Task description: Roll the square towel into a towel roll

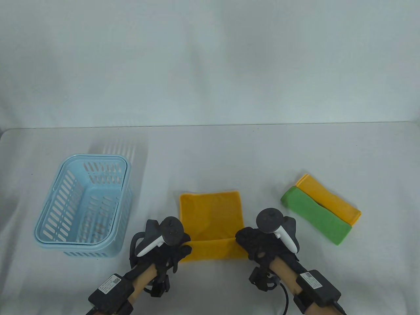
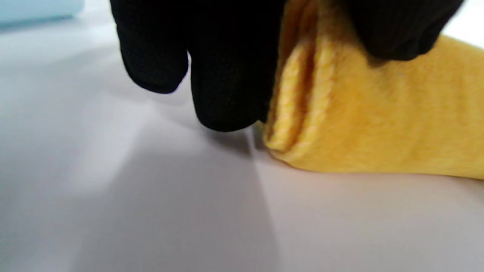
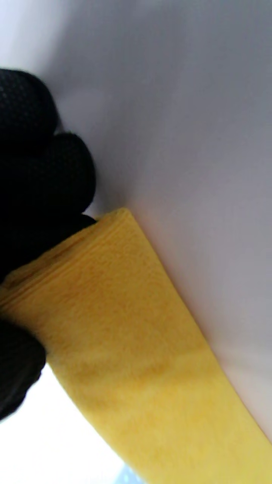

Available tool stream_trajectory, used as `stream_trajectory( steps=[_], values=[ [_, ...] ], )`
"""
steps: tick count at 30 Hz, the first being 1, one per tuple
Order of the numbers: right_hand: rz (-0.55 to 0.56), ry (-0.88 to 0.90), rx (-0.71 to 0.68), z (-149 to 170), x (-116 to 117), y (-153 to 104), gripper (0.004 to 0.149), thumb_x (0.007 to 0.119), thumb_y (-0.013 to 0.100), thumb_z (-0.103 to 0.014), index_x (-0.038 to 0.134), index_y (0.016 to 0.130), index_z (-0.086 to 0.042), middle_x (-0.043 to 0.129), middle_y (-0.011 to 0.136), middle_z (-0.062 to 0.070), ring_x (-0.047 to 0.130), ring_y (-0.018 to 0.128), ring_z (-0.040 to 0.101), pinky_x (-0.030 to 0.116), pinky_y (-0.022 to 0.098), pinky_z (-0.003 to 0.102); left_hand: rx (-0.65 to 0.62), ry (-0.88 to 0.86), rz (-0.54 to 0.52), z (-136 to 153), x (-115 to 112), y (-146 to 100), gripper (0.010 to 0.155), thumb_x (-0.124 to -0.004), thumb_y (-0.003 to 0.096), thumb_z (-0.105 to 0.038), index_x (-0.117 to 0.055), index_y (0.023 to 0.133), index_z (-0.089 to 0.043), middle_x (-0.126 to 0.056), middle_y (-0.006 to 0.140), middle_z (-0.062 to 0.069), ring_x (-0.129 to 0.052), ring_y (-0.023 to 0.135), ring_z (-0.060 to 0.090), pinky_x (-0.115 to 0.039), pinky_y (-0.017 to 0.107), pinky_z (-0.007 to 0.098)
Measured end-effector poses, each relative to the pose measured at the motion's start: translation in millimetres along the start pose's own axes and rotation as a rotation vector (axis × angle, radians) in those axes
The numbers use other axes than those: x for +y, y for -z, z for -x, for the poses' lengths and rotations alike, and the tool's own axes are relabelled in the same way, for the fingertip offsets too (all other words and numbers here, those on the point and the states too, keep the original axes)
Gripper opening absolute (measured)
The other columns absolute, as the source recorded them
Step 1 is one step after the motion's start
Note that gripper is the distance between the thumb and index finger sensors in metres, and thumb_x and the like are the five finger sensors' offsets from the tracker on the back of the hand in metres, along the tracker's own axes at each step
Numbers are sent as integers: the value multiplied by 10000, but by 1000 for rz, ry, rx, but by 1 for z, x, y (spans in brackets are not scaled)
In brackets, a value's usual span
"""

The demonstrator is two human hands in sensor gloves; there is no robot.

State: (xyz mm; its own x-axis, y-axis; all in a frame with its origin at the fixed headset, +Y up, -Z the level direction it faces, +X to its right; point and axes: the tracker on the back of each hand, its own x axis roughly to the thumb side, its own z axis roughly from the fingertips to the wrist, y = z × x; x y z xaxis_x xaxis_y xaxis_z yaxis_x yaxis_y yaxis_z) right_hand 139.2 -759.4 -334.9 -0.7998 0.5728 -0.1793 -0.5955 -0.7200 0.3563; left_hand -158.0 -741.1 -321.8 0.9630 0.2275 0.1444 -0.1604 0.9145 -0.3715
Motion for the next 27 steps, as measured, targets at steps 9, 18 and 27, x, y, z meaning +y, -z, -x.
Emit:
stream_trajectory(
  steps=[9,18,27],
  values=[
    [76,46,36,4,-9,0,556,719,344,-528,755,849,-298,932,708,-4,914,594,282,735,513,514,85,-20,-43,14,0,5,651,-718,376,-561,-670,982,-326,-841,911,-87,-947,750,172,-747,661,466],
    [156,-27,20,-1,-17,-10,633,760,325,-531,652,912,-318,834,830,-7,839,738,294,671,596,547,84,26,-101,14,6,1,725,-734,350,-597,-623,1018,-337,-779,1000,-58,-903,850,207,-723,685,493],
    [120,-161,-219,-33,-5,-35,727,751,319,-549,477,965,-357,624,991,-37,686,890,304,568,668,581,-92,53,-139,-6,21,-18,727,-747,351,-565,-596,1027,-348,-708,1045,-36,-832,912,237,-689,701,512]
  ],
)
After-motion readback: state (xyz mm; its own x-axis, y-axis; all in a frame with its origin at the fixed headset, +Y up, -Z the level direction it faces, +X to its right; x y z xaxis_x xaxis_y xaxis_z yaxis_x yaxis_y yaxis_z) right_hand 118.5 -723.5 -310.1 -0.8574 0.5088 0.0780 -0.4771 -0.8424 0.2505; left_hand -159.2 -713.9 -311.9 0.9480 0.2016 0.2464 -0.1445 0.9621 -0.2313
